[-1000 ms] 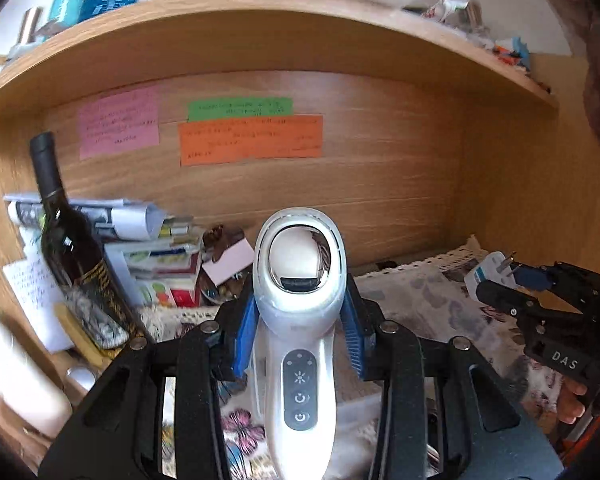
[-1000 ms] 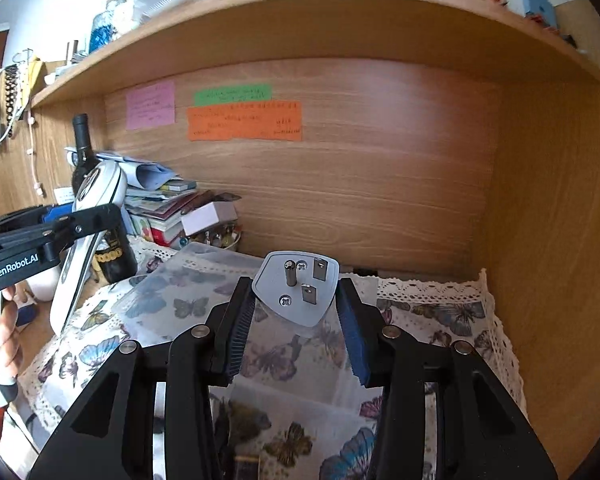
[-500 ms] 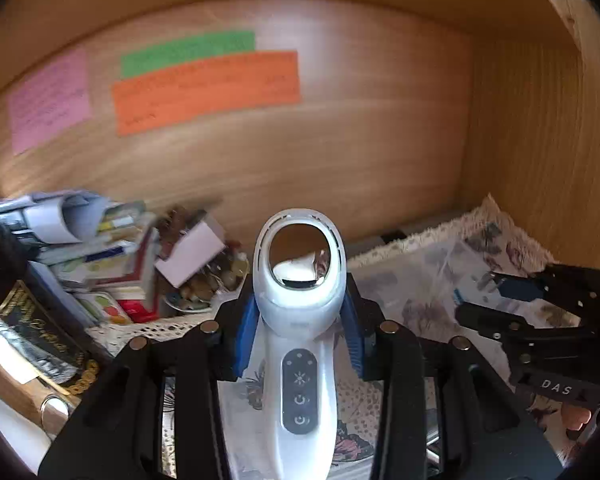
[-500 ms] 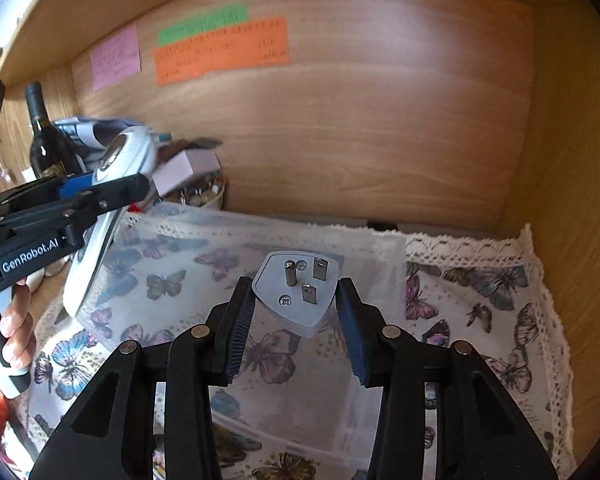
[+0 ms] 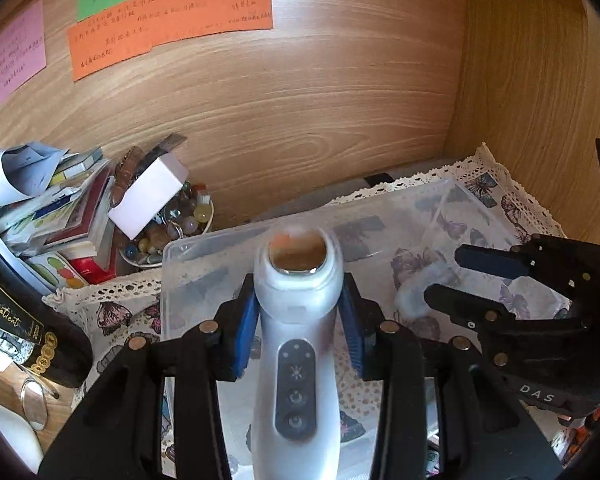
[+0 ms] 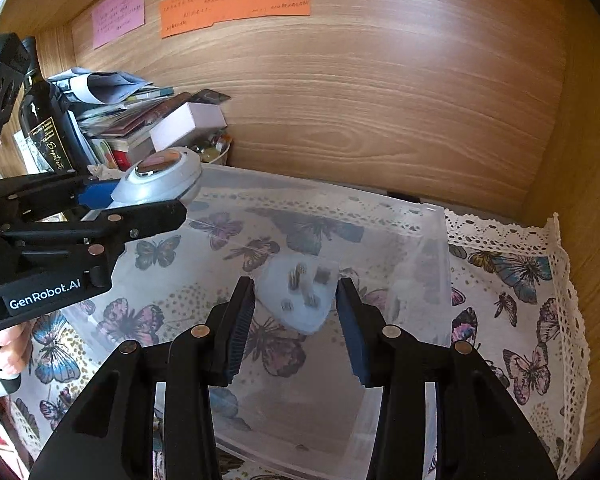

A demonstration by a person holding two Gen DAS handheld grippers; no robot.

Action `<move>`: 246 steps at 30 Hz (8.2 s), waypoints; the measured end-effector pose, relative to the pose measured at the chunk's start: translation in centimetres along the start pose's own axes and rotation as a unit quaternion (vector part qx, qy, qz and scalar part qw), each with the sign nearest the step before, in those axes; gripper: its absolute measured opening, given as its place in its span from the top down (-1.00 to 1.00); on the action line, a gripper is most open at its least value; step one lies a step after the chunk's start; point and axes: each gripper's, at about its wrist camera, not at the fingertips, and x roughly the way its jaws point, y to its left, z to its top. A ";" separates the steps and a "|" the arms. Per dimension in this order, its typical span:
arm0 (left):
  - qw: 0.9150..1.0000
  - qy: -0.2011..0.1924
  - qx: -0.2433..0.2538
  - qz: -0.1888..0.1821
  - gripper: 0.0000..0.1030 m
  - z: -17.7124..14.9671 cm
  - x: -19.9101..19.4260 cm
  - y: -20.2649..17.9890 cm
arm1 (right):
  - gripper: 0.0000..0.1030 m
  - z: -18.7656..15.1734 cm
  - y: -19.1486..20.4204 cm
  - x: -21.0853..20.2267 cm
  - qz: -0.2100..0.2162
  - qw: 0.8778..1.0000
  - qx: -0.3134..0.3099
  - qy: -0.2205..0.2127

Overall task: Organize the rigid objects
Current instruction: 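Carry both items over the clear box and open both tools to drop them in, then grasp the silver key with the left tool while the right tool grasps the black-and-gold tube, then lower the key and the tube into the clear box and open both tools, then grasp a small black piece with the left tool while the right tool grasps another black piece, then release both black pieces into the clear box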

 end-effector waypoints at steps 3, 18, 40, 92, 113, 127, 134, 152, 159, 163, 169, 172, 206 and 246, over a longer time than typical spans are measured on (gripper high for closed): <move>1.000 -0.006 0.003 0.010 0.21 -0.3 -0.6 -0.2 | 0.22 0.0 0.1 0.0 0.000 1.000 0.002 -0.001; 0.998 -0.068 -0.010 0.017 -0.53 -1.9 -8.0 -0.4 | -0.17 0.2 0.2 -6.2 -0.009 0.997 0.005 -0.071; 0.998 0.039 -0.045 0.015 -0.84 -14.5 -9.0 -0.7 | -0.31 -9.1 0.9 -8.6 -0.001 1.000 0.024 -0.001; 0.997 -0.046 -0.057 0.006 0.55 -11.5 -13.2 -0.7 | 0.58 -7.2 0.3 -10.9 -0.015 0.997 0.032 -0.064; 0.992 -0.114 -0.043 -0.006 0.55 -2.2 -12.4 0.4 | 0.58 -1.2 -0.9 -10.4 -0.005 0.992 0.023 -0.127; 0.998 -0.035 -0.036 -0.035 0.55 -2.0 -4.1 -0.9 | 0.58 -0.7 -1.2 -4.1 0.000 0.998 0.023 -0.055; 0.999 0.008 -0.031 -0.038 0.55 -3.0 -1.2 -1.3 | 0.58 -0.9 -1.2 -2.4 -0.006 0.999 0.017 -0.028; 0.999 -0.014 -0.035 -0.017 0.32 -3.1 -4.8 -1.1 | 0.35 -0.9 -0.5 -4.8 -0.007 0.999 0.007 -0.045; 0.998 -0.043 -0.034 -0.003 -0.20 -4.1 -8.3 -0.7 | 0.25 -1.9 0.2 -7.9 -0.003 0.997 0.000 -0.072; 0.999 -0.040 -0.035 0.001 -0.29 -5.5 -9.5 -0.7 | 0.21 -3.3 0.9 -8.5 0.003 0.998 -0.002 -0.065; 0.999 -0.004 -0.038 -0.004 -0.30 -8.2 -8.8 -0.9 | 0.18 -5.7 1.6 -7.8 0.011 1.000 -0.001 -0.029; 0.999 0.020 -0.033 -0.010 -0.30 -9.7 -8.0 -1.6 | 0.14 -6.9 1.6 -7.6 0.014 1.000 0.002 -0.011; 0.993 0.086 -0.001 -0.077 0.54 -11.3 -3.1 -5.1 | 0.68 -10.5 2.8 -4.6 0.036 0.998 -0.011 0.055; 0.996 -0.080 -0.030 -0.020 0.54 -2.0 -8.1 -1.3 | 0.68 -0.8 0.2 -6.8 0.005 0.996 0.002 -0.085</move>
